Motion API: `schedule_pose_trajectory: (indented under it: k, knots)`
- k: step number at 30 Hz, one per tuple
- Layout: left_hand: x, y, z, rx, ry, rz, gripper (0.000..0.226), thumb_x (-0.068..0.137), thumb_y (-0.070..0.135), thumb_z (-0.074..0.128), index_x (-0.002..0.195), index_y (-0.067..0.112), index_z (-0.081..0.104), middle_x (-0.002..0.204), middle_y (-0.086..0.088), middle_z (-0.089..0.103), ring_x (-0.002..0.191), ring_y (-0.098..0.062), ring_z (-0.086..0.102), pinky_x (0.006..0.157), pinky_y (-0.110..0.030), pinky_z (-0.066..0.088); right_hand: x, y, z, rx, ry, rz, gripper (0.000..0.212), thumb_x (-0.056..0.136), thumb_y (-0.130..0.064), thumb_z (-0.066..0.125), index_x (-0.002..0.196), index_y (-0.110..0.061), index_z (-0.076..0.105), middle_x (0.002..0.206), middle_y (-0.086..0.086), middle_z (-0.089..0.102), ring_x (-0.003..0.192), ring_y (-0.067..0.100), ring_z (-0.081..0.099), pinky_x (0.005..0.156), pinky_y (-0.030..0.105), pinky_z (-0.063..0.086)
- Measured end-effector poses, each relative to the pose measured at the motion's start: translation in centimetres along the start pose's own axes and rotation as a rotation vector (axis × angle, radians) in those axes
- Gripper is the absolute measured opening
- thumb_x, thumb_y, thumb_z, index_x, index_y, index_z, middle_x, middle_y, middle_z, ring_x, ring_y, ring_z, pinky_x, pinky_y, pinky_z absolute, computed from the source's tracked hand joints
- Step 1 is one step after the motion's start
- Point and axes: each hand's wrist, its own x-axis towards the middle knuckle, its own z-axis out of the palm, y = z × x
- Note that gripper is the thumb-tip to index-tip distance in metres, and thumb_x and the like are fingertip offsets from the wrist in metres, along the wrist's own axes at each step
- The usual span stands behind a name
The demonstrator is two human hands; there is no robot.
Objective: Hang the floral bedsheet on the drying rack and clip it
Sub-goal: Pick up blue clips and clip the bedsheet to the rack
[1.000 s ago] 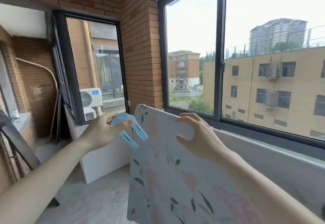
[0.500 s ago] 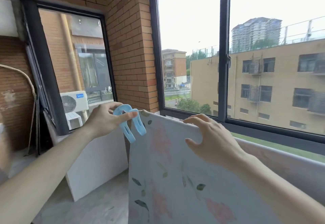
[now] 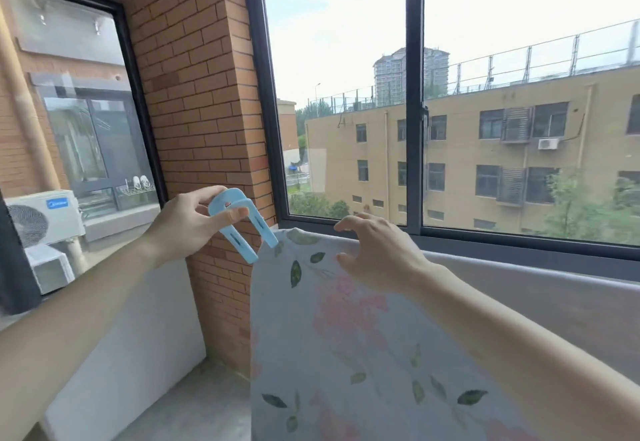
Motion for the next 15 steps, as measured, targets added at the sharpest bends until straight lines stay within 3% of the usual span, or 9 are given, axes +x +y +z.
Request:
schedule_pose_trajectory:
  k: [3, 10, 15]
  knots:
    - [1.3, -2.4, -0.4, -0.032, -0.007, 0.046, 0.077, 0.075, 0.088, 0.062, 0.132, 0.037, 0.064, 0.115, 0.015, 0.071, 0.108, -0.017, 0.066, 0.098, -0.048, 0.055, 0.8, -0.3, 1.5, -0.046, 0.037, 0.081, 0.053, 0.087, -0.028, 0.058, 0.141, -0.029, 0.057, 0.136, -0.006, 0.062, 0.117, 0.022, 0.062, 0.089, 0.034, 0.048]
    - [3.4, -5.2, 0.3, -0.087, 0.006, 0.086, 0.045, 0.084, 0.074, 0.065, 0.123, 0.052, 0.064, 0.106, 0.016, 0.074, 0.110, -0.016, 0.067, 0.100, -0.048, 0.053, 1.4, -0.3, 2.2, -0.065, 0.108, 0.156, 0.030, 0.087, -0.034, 0.059, 0.112, -0.030, 0.075, 0.096, -0.006, 0.075, 0.088, 0.021, 0.068, 0.079, 0.033, 0.057]
    - [4.0, -6.2, 0.3, -0.125, 0.026, 0.113, 0.061, 0.083, 0.076, 0.066, 0.131, 0.039, 0.065, 0.109, 0.017, 0.075, 0.106, -0.010, 0.070, 0.096, -0.047, 0.057, 1.3, -0.1, 2.2, -0.075, 0.116, 0.174, 0.023, 0.087, -0.034, 0.059, 0.101, -0.029, 0.077, 0.084, -0.007, 0.074, 0.079, 0.020, 0.067, 0.074, 0.032, 0.056]
